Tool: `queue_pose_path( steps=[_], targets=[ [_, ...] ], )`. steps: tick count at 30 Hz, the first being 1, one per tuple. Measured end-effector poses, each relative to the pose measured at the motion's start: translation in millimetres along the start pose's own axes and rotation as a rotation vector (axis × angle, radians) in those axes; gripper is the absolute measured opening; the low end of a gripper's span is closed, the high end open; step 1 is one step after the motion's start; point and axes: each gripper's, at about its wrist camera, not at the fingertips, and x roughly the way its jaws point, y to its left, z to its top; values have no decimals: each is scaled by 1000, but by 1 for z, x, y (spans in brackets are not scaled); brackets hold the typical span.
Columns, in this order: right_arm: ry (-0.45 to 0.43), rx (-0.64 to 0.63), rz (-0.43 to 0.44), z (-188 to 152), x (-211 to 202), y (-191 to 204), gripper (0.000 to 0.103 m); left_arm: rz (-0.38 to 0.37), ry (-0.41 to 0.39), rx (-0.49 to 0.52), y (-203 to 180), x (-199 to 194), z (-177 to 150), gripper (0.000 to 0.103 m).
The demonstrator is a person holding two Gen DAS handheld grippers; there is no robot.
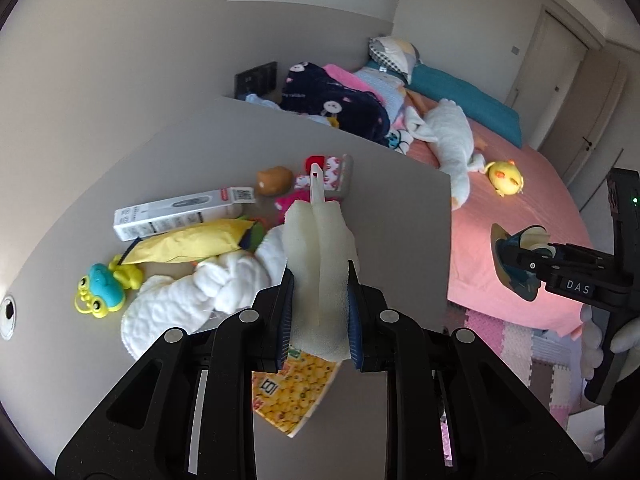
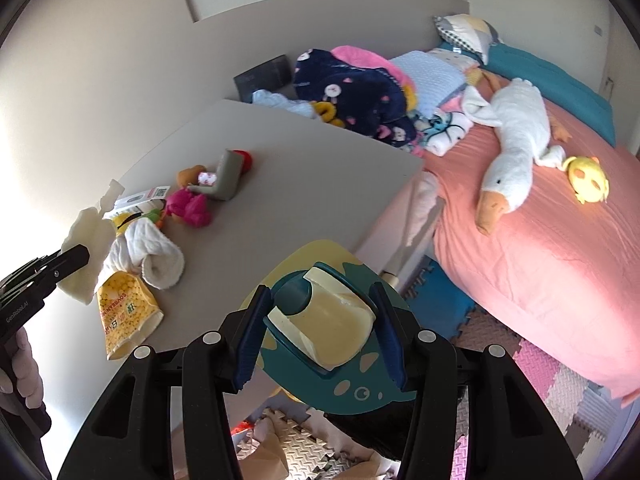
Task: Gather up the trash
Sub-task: 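Carry the white cloth and teal mat over the black bin and release both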
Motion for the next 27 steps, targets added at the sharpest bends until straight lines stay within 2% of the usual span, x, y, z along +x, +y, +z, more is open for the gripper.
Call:
queue_pose_path(
  steps=[12, 27],
  targets=[
    [-43, 125, -79, -26, -36, -55, 52, -131, 29, 164, -76, 24, 17, 22],
    [-49, 265, -167, -59, -66, -113, 52, -300, 138, 345, -170, 56, 3, 22]
  ],
)
